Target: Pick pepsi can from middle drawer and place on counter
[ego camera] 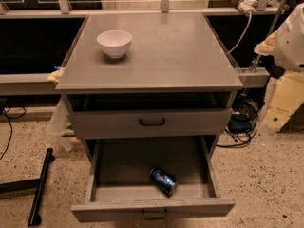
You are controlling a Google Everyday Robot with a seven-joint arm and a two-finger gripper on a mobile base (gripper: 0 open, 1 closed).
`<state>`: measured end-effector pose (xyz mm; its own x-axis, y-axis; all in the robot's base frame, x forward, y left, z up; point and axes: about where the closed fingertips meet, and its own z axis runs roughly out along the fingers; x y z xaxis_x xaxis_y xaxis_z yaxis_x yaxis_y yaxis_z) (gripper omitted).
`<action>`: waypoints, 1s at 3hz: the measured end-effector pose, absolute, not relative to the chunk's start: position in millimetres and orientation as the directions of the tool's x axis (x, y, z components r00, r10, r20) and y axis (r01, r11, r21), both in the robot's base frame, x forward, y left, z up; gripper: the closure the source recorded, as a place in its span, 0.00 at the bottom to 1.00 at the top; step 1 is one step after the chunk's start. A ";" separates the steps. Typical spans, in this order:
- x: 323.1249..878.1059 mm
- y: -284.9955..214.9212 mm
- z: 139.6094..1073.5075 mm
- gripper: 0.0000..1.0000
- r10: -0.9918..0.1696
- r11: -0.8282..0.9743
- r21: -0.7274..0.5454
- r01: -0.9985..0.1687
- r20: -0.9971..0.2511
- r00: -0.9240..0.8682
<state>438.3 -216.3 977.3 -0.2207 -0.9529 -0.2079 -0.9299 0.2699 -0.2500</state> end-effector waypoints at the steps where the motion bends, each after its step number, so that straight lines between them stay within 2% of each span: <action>1: 438.3 -216.3 977.3 0.00 -0.953 0.270 -0.250 -0.930 -0.208 -0.221; 2: 439.9 -211.7 960.2 0.18 -0.950 0.272 -0.247 -0.930 -0.224 -0.218; 3: 447.5 -204.6 901.7 0.41 -0.939 0.297 -0.218 -0.930 -0.244 -0.243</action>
Offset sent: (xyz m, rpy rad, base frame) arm 0.0046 0.0115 -0.0523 0.0454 0.0172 0.0070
